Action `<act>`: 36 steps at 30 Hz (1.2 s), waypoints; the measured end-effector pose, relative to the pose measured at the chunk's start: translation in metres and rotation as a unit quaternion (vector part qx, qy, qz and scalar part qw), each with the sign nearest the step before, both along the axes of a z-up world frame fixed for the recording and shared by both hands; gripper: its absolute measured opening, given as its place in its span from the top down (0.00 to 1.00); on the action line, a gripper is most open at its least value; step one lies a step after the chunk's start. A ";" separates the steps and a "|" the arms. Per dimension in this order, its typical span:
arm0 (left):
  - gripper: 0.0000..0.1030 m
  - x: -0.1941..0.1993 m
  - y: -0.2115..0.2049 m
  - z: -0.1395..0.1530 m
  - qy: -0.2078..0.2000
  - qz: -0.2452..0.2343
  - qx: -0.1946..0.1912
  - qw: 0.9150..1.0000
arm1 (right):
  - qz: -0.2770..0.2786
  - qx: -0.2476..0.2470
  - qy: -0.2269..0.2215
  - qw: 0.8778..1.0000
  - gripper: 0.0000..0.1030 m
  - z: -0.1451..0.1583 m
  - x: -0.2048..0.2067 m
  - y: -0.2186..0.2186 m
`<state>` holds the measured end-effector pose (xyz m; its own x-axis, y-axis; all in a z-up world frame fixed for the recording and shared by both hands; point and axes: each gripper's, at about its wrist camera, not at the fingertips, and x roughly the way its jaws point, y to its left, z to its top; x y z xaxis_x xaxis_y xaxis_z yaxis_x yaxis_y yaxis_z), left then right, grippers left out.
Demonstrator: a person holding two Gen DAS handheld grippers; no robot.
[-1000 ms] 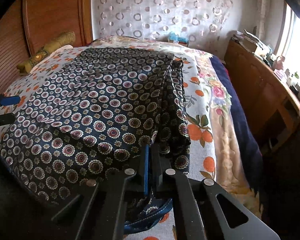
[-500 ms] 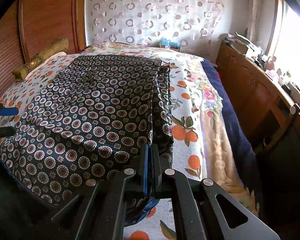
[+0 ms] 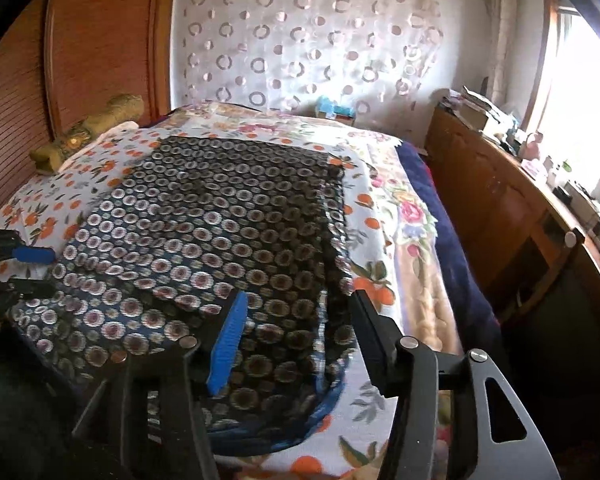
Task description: Fold small clothes
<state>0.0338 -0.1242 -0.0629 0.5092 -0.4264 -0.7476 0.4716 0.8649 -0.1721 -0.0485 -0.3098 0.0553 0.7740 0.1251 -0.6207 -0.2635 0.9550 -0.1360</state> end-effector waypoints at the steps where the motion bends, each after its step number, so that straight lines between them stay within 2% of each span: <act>1: 0.60 0.000 -0.001 0.000 0.007 -0.011 -0.009 1.000 | 0.007 0.004 0.001 1.000 0.44 0.000 -0.002 0.003; 3: 0.73 0.000 -0.002 0.002 0.020 -0.028 -0.020 0.999 | 0.020 0.008 0.002 1.000 0.44 0.000 -0.006 0.011; 4: 0.84 0.000 -0.004 0.003 0.022 -0.033 -0.020 0.999 | 0.026 0.009 0.002 1.000 0.43 -0.001 -0.007 0.015; 7: 0.96 0.000 -0.006 0.013 0.012 -0.038 -0.026 0.999 | 0.043 0.012 0.005 0.999 0.43 -0.002 -0.012 0.025; 10: 0.96 0.001 -0.008 0.033 -0.014 -0.036 -0.043 0.998 | 0.056 0.019 0.006 0.998 0.42 0.001 -0.016 0.033; 13: 0.97 0.008 -0.015 0.062 -0.056 -0.031 -0.043 0.997 | 0.068 0.028 0.004 0.997 0.41 0.007 -0.023 0.036; 19: 0.97 0.042 -0.024 0.093 -0.090 -0.018 -0.050 0.995 | 0.084 0.046 -0.012 0.995 0.40 0.022 -0.043 0.037; 23: 0.97 0.059 -0.026 0.095 -0.095 -0.003 -0.051 0.994 | 0.100 0.037 -0.012 0.994 0.40 0.024 -0.053 0.043; 27: 0.97 0.069 -0.022 0.092 -0.091 0.013 -0.054 0.994 | 0.111 0.027 0.009 0.993 0.40 0.006 -0.046 0.050; 32: 0.97 0.077 -0.012 0.085 -0.084 0.031 -0.055 0.994 | 0.082 -0.003 0.039 0.996 0.40 -0.029 -0.020 0.044; 36: 0.97 0.077 -0.004 0.083 -0.083 0.040 -0.059 0.994 | 0.048 -0.009 0.044 0.998 0.40 -0.041 -0.002 0.026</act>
